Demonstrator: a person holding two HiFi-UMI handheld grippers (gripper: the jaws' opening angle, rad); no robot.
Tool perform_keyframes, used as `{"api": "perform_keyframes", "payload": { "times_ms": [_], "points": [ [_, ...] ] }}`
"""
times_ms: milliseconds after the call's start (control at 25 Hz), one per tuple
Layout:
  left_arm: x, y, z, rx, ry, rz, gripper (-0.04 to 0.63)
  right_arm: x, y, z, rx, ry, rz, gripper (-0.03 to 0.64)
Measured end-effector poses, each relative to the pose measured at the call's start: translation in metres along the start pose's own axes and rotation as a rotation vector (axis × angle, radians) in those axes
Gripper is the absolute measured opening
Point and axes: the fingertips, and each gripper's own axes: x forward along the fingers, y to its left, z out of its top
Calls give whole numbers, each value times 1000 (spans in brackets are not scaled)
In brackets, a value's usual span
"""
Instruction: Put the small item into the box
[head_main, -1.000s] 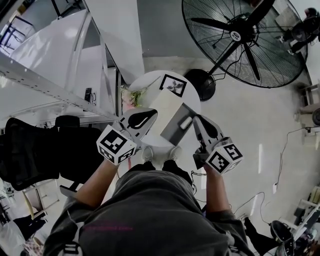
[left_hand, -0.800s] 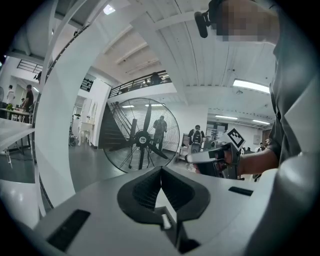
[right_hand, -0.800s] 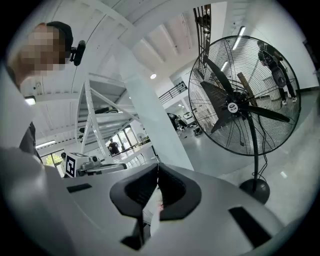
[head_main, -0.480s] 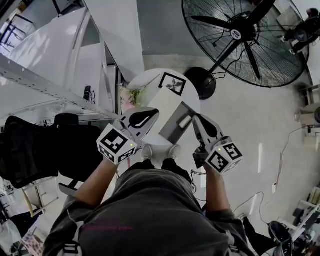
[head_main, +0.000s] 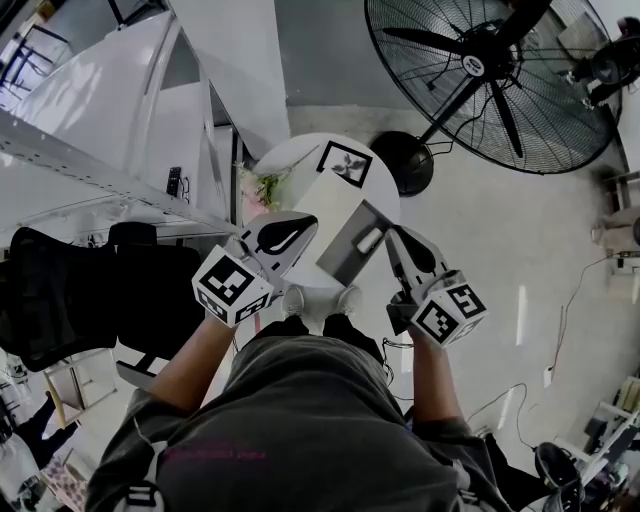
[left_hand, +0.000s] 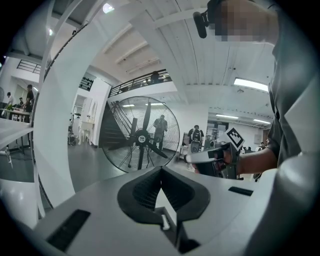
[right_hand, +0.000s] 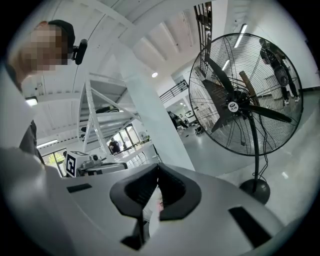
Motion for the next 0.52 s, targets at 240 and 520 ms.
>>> {"api": "perform_keyframes", "payload": {
  "times_ms": [240,520],
  "points": [
    [3,-2,-2,-3,10,4,17,0,-3,-1,5,6,8,21],
    [11,-6,-3,-1,13,0,17,0,-7,-1,-3,14,20,21]
  ]
}}
